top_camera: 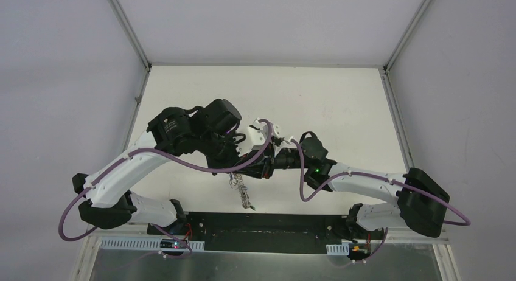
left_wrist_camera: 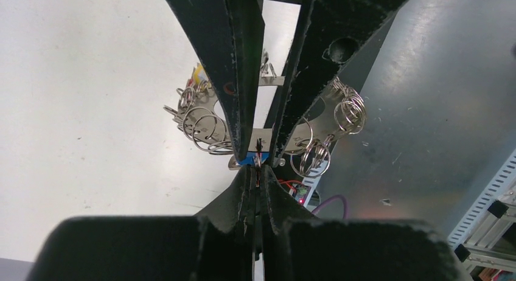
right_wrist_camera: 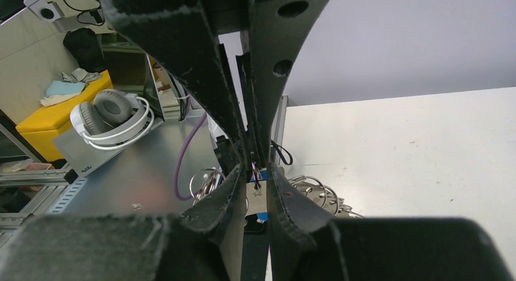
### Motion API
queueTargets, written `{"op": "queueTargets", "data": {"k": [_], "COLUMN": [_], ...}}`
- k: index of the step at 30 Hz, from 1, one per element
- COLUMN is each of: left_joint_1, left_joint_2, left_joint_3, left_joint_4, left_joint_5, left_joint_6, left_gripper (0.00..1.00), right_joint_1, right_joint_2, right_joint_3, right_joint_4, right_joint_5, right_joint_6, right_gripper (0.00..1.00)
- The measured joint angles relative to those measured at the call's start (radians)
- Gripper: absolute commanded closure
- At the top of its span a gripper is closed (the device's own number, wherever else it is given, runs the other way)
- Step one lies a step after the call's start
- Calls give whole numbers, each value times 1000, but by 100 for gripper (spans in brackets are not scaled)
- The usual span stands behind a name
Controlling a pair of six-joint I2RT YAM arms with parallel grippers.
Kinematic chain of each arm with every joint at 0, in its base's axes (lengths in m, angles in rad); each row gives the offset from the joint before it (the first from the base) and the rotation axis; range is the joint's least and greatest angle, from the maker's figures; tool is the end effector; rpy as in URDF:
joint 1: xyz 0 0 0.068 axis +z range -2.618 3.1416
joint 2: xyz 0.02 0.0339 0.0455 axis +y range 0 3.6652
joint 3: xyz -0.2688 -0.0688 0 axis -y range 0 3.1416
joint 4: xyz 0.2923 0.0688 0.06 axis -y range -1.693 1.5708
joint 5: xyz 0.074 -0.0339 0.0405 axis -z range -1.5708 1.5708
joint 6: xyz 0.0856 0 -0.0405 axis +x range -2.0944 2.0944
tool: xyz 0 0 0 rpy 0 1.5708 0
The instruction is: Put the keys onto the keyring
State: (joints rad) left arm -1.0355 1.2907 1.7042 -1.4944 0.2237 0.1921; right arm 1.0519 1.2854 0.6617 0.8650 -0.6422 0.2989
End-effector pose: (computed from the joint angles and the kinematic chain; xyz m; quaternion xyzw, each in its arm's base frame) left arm 0.1180 -0.2362 0.4053 0.5774 0.7725 -0.1974 0.1756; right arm 0.1316 0.3337 0.2835 -0.4462 0.4530 0.6189 0.4612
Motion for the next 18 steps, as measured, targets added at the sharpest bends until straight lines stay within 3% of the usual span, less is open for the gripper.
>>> {"op": "queueTargets", "data": {"k": [3, 8, 17, 18], "left_joint_1": [0, 0, 0, 0], "left_joint_2": [-5, -16, -29, -30], "left_joint_3": [-2, -8, -19, -21], "left_joint_4": [6, 7, 14, 15], "left_joint_5": [11, 13, 16, 16], "left_joint_6": [-2, -3, -3, -4], "left_gripper": [100, 100, 100, 92], "right_joint_1": [0, 0, 0, 0], "right_joint_2": [6, 21, 25, 25], "right_joint_3": [7, 20, 24, 25], "right_joint_4": [7, 14, 14, 14], "right_joint_5": [-10, -29, -55, -56], "right_joint_6": [0, 0, -1, -1], "right_gripper": [83, 99, 100, 100]}}
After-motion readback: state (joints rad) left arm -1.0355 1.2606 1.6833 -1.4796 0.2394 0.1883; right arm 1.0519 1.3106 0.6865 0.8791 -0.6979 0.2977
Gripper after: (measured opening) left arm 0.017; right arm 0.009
